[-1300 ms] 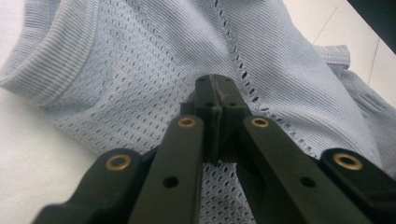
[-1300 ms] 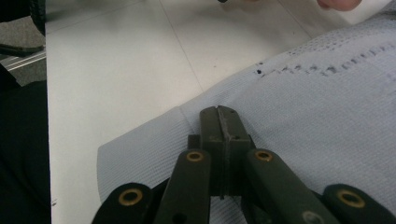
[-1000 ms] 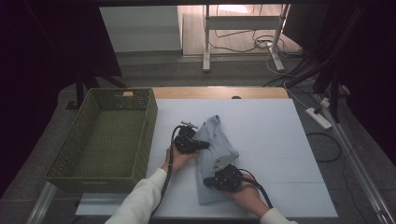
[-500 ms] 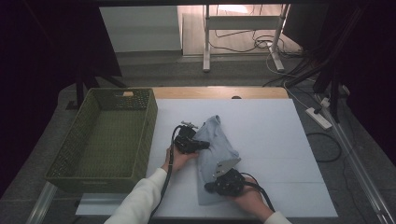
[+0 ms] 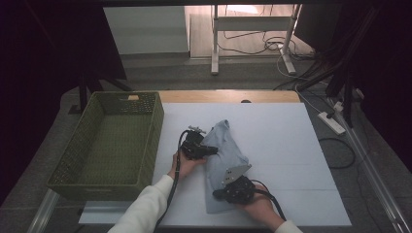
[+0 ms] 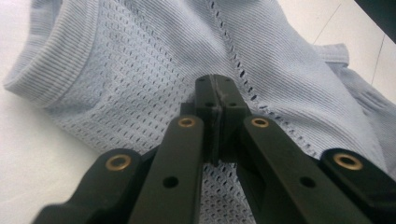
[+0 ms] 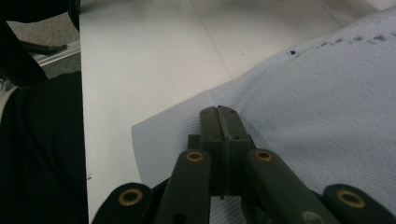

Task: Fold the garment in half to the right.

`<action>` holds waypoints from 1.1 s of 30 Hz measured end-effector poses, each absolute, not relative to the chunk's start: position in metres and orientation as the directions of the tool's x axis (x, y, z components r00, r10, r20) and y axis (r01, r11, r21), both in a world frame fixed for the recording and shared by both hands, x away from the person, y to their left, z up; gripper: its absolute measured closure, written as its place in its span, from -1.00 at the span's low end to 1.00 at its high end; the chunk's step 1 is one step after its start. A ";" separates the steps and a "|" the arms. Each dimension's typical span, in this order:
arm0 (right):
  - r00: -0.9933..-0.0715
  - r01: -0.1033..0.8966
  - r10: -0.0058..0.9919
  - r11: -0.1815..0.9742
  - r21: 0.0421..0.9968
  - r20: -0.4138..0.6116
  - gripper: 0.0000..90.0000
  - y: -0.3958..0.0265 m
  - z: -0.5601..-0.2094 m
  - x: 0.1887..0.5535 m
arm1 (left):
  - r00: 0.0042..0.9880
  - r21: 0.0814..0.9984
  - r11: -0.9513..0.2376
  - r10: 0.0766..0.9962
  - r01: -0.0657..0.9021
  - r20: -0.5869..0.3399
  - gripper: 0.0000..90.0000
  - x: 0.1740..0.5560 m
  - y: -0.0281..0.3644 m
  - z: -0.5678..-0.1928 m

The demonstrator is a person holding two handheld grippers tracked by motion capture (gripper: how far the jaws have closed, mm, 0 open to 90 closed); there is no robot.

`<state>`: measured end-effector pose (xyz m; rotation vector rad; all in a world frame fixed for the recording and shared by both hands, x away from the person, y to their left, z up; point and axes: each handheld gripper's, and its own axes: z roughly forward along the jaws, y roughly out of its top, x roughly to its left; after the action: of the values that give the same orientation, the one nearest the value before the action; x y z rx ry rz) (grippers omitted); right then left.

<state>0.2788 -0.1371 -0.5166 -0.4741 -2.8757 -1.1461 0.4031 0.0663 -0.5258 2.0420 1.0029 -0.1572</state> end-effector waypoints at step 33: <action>-0.946 0.256 0.317 0.599 0.759 0.069 0.31 -0.145 -0.500 0.280 | 0.685 0.730 -0.257 0.626 0.633 -0.373 -0.09 0.363 0.107 -0.489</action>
<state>0.2795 -0.1448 -0.5000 -0.5162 -2.8735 -1.3449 0.3625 0.1074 -0.4886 1.9491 0.9757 -0.0097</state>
